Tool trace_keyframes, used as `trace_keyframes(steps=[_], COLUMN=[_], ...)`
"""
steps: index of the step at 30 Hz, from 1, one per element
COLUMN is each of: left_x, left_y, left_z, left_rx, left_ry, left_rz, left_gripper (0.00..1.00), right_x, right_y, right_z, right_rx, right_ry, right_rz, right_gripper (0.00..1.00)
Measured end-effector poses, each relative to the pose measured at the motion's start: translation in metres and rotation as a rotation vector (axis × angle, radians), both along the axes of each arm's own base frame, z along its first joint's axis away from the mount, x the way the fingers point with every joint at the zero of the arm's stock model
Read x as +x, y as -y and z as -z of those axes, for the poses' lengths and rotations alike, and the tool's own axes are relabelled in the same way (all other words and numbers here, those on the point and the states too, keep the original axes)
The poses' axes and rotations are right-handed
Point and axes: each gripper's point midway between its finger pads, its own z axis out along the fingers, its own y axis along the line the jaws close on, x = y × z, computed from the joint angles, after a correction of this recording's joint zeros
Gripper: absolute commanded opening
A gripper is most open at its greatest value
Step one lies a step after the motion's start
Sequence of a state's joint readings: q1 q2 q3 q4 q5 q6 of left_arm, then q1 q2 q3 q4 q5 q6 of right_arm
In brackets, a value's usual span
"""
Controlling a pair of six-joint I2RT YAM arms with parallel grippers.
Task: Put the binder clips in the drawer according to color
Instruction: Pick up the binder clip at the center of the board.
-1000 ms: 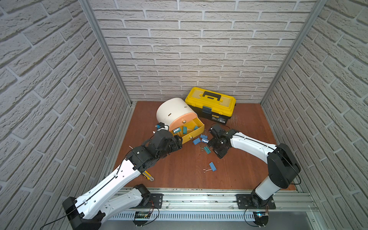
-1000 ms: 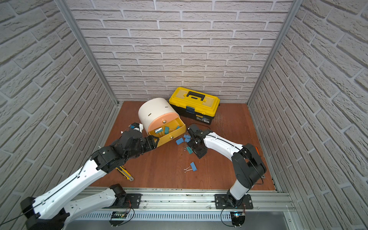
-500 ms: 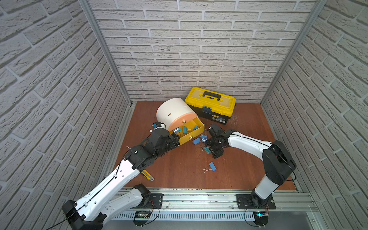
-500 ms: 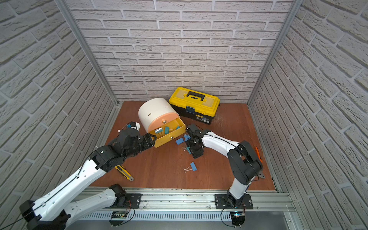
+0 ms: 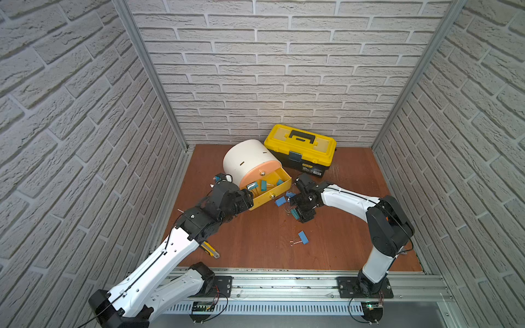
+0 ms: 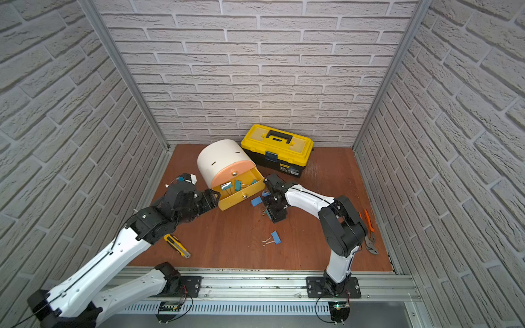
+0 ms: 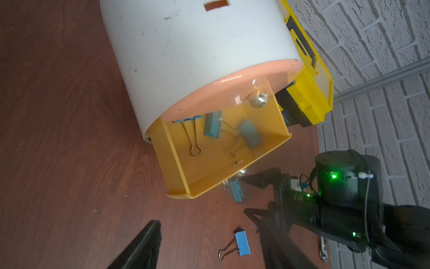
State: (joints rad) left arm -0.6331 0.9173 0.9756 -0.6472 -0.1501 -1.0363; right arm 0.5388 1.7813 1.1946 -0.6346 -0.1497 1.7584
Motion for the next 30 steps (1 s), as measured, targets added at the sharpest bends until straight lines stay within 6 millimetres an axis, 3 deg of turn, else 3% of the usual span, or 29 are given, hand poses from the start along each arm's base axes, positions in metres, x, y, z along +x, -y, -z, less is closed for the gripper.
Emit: trace_keyframes(steps=[30], left_x=[0.002], left_y=[-0.009], left_z=[-0.003], left_rx=[-0.006], left_ry=[0.007], left_rz=[-0.019], left_gripper=[0.71], right_x=[0.002], right_y=[0.003], right_z=[0.028], right_rx=[0.002], right_ry=[-0.102], right_rz=[0.021], right_gripper=[0.76])
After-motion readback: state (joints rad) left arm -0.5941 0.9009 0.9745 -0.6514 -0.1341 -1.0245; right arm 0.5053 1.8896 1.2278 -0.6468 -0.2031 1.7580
